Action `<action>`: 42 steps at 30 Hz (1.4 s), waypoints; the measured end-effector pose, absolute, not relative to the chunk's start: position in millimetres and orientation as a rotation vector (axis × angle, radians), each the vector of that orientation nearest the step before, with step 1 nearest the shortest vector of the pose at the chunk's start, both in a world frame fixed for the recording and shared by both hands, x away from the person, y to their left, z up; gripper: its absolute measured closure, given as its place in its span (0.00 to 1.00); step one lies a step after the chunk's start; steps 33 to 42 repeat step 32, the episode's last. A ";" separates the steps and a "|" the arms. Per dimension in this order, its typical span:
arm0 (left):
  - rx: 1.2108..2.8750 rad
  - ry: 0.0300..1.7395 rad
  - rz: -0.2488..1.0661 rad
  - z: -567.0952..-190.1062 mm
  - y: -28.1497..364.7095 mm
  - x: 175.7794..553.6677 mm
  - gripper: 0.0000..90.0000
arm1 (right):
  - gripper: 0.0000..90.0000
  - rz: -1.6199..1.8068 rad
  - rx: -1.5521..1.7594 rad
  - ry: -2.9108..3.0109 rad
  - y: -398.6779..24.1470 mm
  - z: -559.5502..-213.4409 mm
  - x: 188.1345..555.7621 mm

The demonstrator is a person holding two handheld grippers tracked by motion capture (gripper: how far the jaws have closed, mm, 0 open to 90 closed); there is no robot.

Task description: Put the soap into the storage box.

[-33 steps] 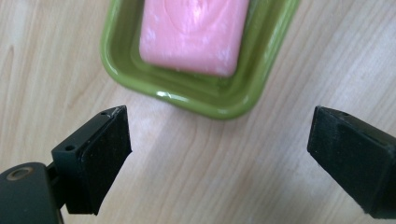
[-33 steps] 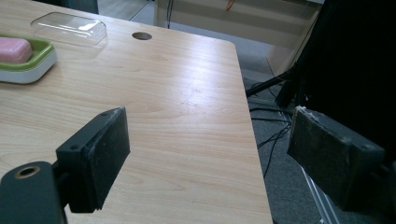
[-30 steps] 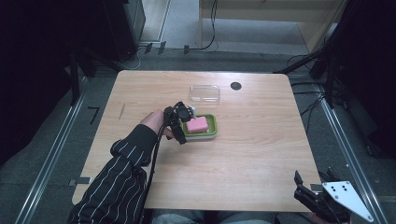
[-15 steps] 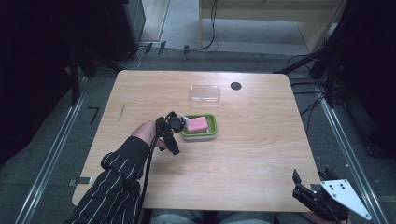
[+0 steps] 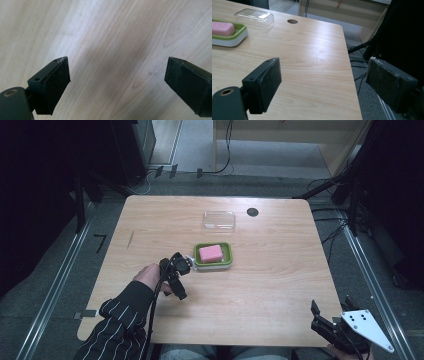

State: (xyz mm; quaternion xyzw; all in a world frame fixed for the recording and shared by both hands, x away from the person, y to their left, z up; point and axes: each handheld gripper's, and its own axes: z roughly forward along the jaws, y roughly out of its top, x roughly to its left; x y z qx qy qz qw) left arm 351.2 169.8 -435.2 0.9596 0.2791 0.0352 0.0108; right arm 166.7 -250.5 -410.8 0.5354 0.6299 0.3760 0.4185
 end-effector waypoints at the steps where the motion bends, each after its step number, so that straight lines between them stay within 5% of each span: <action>1: 2.994 0.876 0.114 -435.7 171.2 349.4 0.07 | 0.15 0.943 1.343 1.580 -250.1 -410.8 167.0; 42: 2.991 0.969 0.081 -446.2 192.1 318.4 0.07 | 0.15 0.958 1.323 1.605 -245.8 -410.9 174.5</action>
